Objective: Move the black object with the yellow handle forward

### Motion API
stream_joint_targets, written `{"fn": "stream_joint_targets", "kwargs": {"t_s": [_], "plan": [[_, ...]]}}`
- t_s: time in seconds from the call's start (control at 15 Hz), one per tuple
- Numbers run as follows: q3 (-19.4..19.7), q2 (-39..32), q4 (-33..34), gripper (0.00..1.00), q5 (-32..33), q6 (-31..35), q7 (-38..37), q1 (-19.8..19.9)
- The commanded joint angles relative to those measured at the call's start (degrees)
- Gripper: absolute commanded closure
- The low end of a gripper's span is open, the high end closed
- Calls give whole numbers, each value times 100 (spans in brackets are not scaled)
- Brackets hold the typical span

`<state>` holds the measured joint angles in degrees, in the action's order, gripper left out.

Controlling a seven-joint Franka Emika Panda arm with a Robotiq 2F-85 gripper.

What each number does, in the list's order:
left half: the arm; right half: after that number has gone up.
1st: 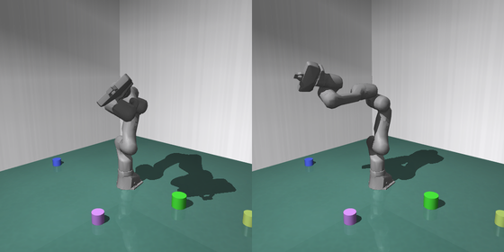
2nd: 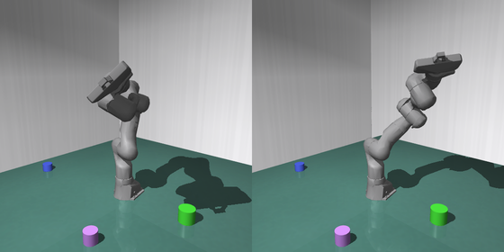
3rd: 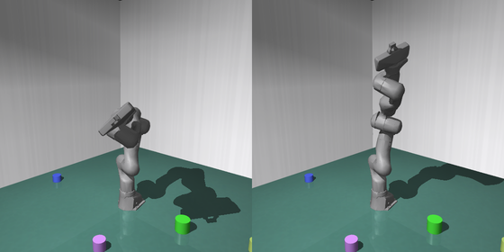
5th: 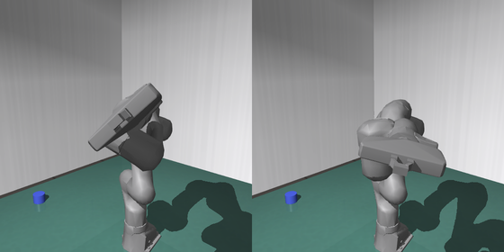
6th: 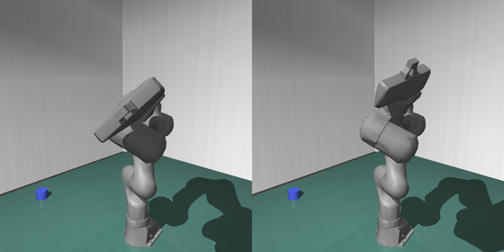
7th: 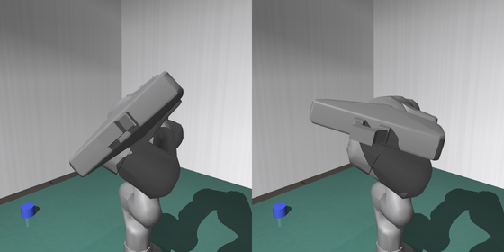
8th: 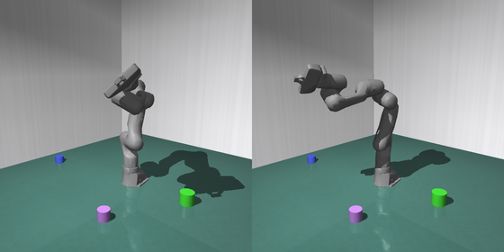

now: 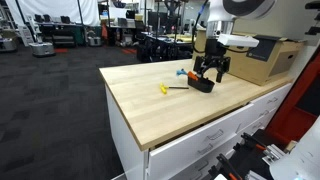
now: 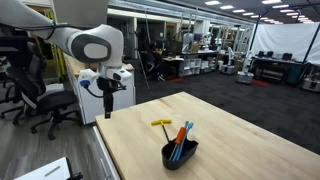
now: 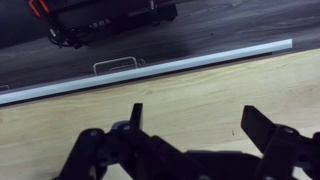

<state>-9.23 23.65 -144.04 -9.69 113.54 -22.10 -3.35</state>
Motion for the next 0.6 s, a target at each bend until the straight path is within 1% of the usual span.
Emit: {"fn": "stream_joint_targets", "kwargs": {"t_s": [0.0,0.53], "plan": [[12,-1,6,0,6,-8,-3,-10],[14,-67,47,0,55,-2,37,2]]}}
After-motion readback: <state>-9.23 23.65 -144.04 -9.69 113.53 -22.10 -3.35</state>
